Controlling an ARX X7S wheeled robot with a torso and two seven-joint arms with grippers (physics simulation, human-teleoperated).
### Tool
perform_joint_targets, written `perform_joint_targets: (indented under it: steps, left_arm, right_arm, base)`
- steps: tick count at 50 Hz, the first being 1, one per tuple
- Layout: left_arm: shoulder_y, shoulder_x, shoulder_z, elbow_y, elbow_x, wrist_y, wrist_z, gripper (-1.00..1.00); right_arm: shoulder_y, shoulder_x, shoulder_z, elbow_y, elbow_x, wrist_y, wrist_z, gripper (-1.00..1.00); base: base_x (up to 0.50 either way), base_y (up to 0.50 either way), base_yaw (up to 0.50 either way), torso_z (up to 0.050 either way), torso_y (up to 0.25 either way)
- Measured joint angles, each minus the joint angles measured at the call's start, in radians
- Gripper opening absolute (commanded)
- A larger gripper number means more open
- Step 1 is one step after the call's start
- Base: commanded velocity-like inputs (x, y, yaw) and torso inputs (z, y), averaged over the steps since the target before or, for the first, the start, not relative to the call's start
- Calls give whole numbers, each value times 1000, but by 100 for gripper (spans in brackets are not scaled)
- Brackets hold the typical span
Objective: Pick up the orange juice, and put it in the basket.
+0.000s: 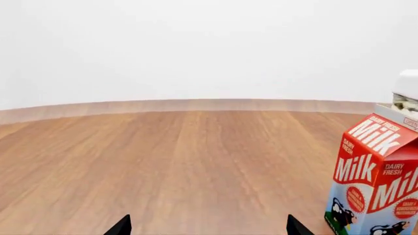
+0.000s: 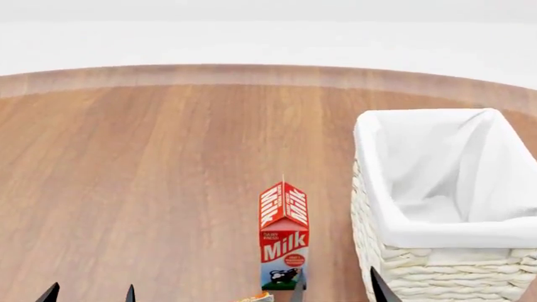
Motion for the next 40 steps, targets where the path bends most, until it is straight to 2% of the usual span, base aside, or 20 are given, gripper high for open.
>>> perform_joint_targets:
  steps: [15,40]
  left_arm:
    - [-1,-6,8,-1,-6,2,-7,100]
    - [-3,-16,21,-2,-16,5,-19,100]
  right_arm:
    - [-82,39,-36,-135,-7,21,6,100]
    - [-242,89,-99,-221,-55,-89,8,100]
  base:
    - [0,0,0,0,0]
    - [0,0,0,0,0]
